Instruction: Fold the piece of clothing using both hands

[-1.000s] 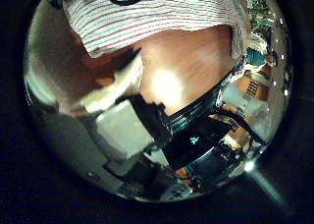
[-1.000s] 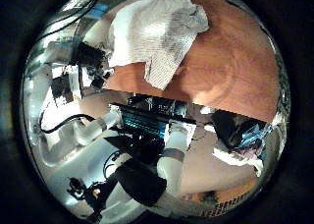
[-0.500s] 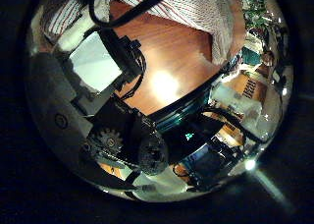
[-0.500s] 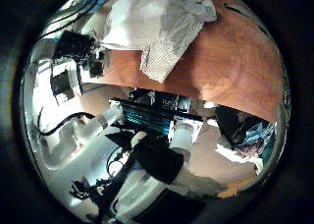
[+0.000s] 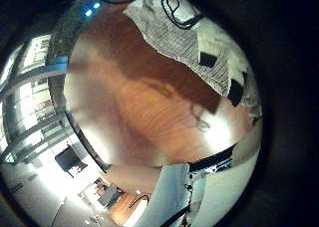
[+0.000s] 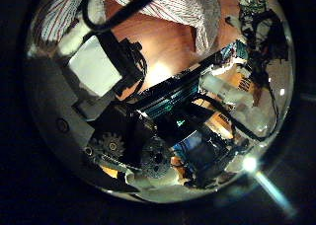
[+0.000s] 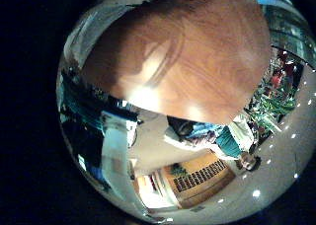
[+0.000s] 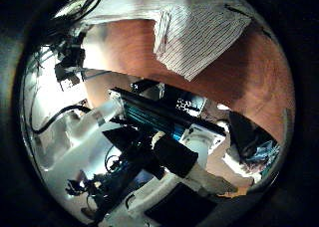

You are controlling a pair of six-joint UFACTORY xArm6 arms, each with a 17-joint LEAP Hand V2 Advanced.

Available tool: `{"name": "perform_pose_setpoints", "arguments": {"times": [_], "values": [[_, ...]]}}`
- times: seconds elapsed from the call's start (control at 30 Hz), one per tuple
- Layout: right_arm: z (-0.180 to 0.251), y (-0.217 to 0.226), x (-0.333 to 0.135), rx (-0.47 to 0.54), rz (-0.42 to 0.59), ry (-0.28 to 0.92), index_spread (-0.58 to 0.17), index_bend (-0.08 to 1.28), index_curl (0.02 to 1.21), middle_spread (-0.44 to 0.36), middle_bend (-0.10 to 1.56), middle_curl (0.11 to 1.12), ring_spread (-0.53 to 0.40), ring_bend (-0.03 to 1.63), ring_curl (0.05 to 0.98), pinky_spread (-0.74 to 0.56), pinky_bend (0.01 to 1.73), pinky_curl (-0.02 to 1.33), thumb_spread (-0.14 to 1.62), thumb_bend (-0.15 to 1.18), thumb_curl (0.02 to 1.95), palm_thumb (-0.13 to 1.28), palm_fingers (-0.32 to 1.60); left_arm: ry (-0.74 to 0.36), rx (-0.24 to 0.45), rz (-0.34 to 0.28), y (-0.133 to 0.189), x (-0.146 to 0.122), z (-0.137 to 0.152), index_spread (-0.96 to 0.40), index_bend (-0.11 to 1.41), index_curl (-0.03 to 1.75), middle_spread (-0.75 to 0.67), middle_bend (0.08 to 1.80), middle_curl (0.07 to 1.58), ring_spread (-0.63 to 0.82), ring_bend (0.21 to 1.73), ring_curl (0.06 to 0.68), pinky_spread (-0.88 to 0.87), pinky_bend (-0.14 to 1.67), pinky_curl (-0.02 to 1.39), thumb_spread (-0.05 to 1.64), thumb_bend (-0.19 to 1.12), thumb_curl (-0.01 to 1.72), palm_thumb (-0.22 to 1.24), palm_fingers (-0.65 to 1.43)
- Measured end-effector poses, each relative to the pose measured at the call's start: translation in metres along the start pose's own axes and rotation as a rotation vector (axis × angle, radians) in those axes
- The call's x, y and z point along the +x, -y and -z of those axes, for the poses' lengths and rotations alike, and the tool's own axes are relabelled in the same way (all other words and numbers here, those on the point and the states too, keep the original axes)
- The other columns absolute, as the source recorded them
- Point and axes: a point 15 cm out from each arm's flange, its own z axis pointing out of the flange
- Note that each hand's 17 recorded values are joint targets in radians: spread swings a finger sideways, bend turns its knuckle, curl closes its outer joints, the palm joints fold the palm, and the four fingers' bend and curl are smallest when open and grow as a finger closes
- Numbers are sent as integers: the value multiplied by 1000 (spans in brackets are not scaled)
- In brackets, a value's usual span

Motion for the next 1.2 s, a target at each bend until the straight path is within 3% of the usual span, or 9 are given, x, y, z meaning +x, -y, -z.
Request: {"name": "perform_pose_setpoints", "arguments": {"times": [0.27, 0.6, 0.73, 0.87, 0.97, 1.07, 1.2], "values": [[-21, 13, -4, -30, 14, -3, -342, 170, 296, -104, 313, 383, -52, 605, 250, 179, 594, 219, 1065, -21, 291, 449, 145, -1, -4, 2, 0, -1, 3, -656, 289, 1176, -602, 893, 975, -498, 1243, 511, -706, 801, 581, 1181, -10, 578, 792, 866], [-35, 19, 7, -78, 22, -56, -332, 177, 313, -100, 321, 386, -67, 596, 248, 148, 527, 205, 1034, -8, 322, 555, 246, -4, -8, 5, 0, -2, 8, -665, 252, 1263, -608, 889, 993, -497, 1244, 514, -708, 790, 609, 1186, -9, 588, 791, 862], [-36, 21, 6, -77, 24, -65, -331, 175, 322, -145, 391, 410, -135, 651, 262, 60, 493, 189, 1034, -6, 352, 656, 385, -6, -12, 6, -1, -2, 9, -665, 239, 1291, -610, 888, 999, -497, 1242, 513, -711, 770, 616, 1188, -10, 590, 792, 859], [-35, 24, 4, -68, 27, -84, -337, 152, 312, -195, 451, 442, -227, 775, 299, -94, 583, 194, 1025, -12, 370, 712, 565, -8, -17, 6, -3, -2, 9, -663, 227, 1310, -612, 884, 1003, -496, 1239, 511, -716, 756, 623, 1189, -10, 592, 792, 863], [-35, 25, 5, -65, 19, -93, -371, 149, 299, -251, 521, 482, -301, 913, 344, -348, 777, 227, 1013, -9, 384, 766, 863, -11, -18, 2, -4, -2, 9, -661, 218, 1322, -613, 879, 1006, -496, 1237, 510, -719, 747, 629, 1189, -10, 593, 792, 866], [-34, 30, 5, -43, 18, -100, -424, 251, 352, -300, 587, 537, -331, 981, 397, -475, 879, 277, 999, -11, 397, 815, 1089, -13, -23, -1, -6, -1, 9, -659, 209, 1333, -614, 874, 1008, -496, 1234, 509, -722, 738, 635, 1189, -10, 594, 791, 870], [-31, 32, 5, -29, 19, -107, -472, 441, 470, -323, 732, 636, -321, 1050, 463, -476, 1005, 359, 991, -20, 407, 827, 1232, -25, -24, -9, -7, 2, 9, -656, 201, 1345, -616, 871, 1012, -498, 1228, 509, -726, 722, 641, 1189, -10, 595, 791, 870]]}}
